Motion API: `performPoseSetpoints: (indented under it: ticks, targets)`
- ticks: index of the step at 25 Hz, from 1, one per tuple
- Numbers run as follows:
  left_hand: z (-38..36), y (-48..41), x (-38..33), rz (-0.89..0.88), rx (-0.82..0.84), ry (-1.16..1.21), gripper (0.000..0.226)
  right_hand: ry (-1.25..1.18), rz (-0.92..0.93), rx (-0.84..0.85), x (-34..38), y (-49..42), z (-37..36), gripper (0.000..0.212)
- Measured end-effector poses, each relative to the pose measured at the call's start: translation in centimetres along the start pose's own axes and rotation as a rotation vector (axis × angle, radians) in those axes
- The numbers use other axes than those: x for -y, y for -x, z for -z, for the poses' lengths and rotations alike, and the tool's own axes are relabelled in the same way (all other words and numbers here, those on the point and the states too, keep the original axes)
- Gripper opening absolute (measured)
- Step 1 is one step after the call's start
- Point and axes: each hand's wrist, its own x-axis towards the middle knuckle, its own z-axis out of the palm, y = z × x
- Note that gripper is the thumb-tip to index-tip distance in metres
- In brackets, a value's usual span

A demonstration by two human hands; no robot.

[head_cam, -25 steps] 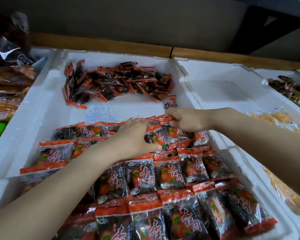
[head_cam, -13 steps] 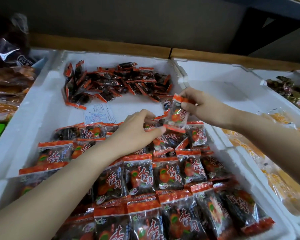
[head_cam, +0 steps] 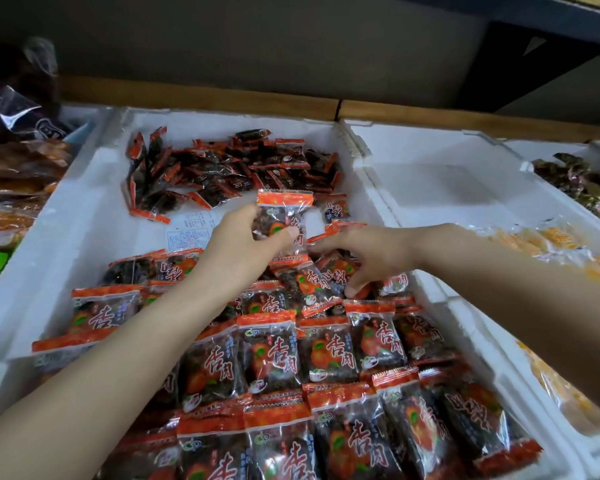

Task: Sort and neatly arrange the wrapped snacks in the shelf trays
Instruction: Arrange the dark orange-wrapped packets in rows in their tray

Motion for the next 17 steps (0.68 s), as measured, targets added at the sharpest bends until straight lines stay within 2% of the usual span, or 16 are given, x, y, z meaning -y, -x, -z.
performPoseSetpoints:
  ticks: [2, 4, 8, 12, 14, 17]
  targets:
    - [-0.2, 0.2, 0.1, 0.019, 0.017, -0.020, 0.009, 0.139, -0.014, -0.034, -0.1, -0.5, 0.4, 0.077]
    - [-0.2, 0.3, 0.0, 0.029, 0.032, -0.022, 0.009, 0.197, -0.027, -0.050, -0.1, -0.5, 0.8, 0.060]
    - [-0.1, 0.6, -0.1, 0.055, 0.063, -0.032, 0.007, -0.165, -0.042, -0.217, -0.6, 0.0, 1.0, 0.014]
    - [-0.3, 0.8, 0.0, 0.063, 0.101, -0.090, 0.012, -0.305, -0.062, -0.163, -0.3, 0.6, 0.0, 0.013]
    - [-0.3, 0.7, 0.0, 0.067, 0.100, -0.108, 0.018, -0.239, -0.059, -0.167, -0.1, 0.6, -1.0, 0.017]
    - [-0.3, 0.7, 0.0, 0.070, 0.100, -0.133, 0.018, -0.141, -0.109, -0.282, -0.3, 0.7, -1.9, 0.020]
